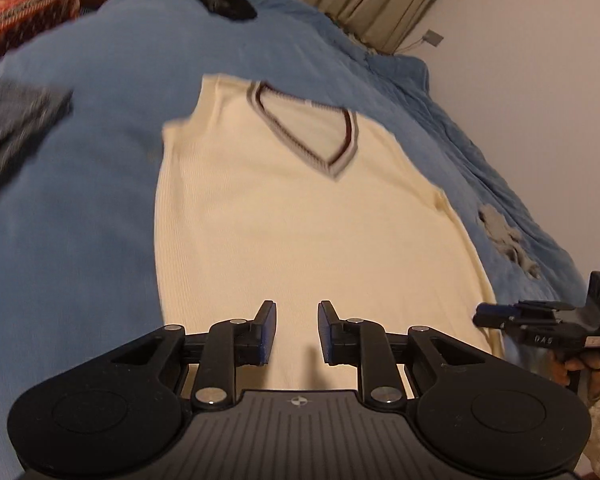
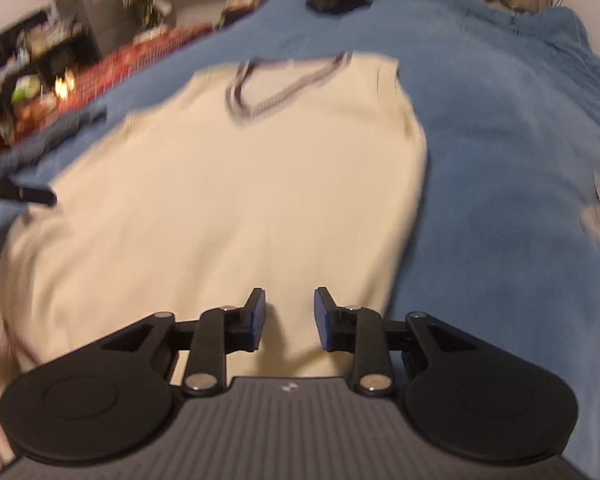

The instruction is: Fold clothes

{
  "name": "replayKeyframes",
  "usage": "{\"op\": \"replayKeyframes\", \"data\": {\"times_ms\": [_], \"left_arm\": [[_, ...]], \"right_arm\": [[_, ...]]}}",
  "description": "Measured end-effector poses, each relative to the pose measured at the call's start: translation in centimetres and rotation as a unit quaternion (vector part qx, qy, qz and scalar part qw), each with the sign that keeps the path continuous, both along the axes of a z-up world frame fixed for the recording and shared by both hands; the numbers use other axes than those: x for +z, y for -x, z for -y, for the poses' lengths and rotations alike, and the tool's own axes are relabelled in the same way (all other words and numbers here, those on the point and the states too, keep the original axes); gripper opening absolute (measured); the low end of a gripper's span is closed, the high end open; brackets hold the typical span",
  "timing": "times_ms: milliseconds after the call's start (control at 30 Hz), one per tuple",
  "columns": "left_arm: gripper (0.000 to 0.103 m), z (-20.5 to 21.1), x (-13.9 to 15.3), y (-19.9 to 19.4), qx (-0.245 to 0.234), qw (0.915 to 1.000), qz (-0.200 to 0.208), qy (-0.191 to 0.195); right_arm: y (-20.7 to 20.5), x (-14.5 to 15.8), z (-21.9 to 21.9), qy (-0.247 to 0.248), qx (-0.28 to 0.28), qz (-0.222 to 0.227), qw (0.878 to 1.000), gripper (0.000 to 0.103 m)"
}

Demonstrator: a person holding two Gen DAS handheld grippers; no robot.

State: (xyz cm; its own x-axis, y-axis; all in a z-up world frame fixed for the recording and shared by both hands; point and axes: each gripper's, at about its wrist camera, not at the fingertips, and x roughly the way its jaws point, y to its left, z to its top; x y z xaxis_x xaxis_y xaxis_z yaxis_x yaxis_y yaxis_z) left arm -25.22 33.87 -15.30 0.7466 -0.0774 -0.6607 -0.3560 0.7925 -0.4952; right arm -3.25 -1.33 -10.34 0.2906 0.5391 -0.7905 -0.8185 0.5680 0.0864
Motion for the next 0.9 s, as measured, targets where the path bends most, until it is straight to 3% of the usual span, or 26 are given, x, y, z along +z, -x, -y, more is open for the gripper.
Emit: {"op": "replayKeyframes", "data": {"times_ms": [133,233,367,467,533,633,733,900], "left_arm": [[0.020,1.4,-0.9,2.8,0.001,0.9998,-0.017,-0.010],[0.019,2.1,0.1,4.3,0.004,0.9994,-0.018,-0.029],[0.020,3.2,1.4,5.9,0.010,0.9981,-0.020,-0.058],[0.020,4.0,1.5,7.2,0.002,0.9992,0.004,-0.039],[0.020,4.8,1.1,7.3,-0.007,0.9996,0.004,-0.027],[0.020,5.9,-0.2,6.8,-0.008,0.9977,-0.030,-0.060],[0.020,6.0,-1.5,7.1,-0.011,0.9964,-0.047,-0.070],[0.018,5.2,-2.3,8.9,0.002,0.9978,-0.048,-0.046]], "right_arm": [[2.7,-0.6,2.8,0.024,0.003,0.014,1.000,0.029],[3.7,-0.3,4.3,0.043,-0.013,0.014,0.999,0.029],[5.5,0.4,6.1,0.015,-0.038,0.025,0.999,0.030],[8.5,0.9,6.2,-0.018,-0.008,0.041,0.999,0.029],[9.7,0.2,5.7,-0.002,0.000,0.052,0.999,0.029],[10.5,-2.2,5.7,0.045,-0.016,0.066,0.997,0.026],[10.1,-3.0,8.0,0.026,-0.052,0.037,0.998,0.026],[10.3,-2.6,10.5,-0.004,-0.083,0.016,0.996,0.027]]}}
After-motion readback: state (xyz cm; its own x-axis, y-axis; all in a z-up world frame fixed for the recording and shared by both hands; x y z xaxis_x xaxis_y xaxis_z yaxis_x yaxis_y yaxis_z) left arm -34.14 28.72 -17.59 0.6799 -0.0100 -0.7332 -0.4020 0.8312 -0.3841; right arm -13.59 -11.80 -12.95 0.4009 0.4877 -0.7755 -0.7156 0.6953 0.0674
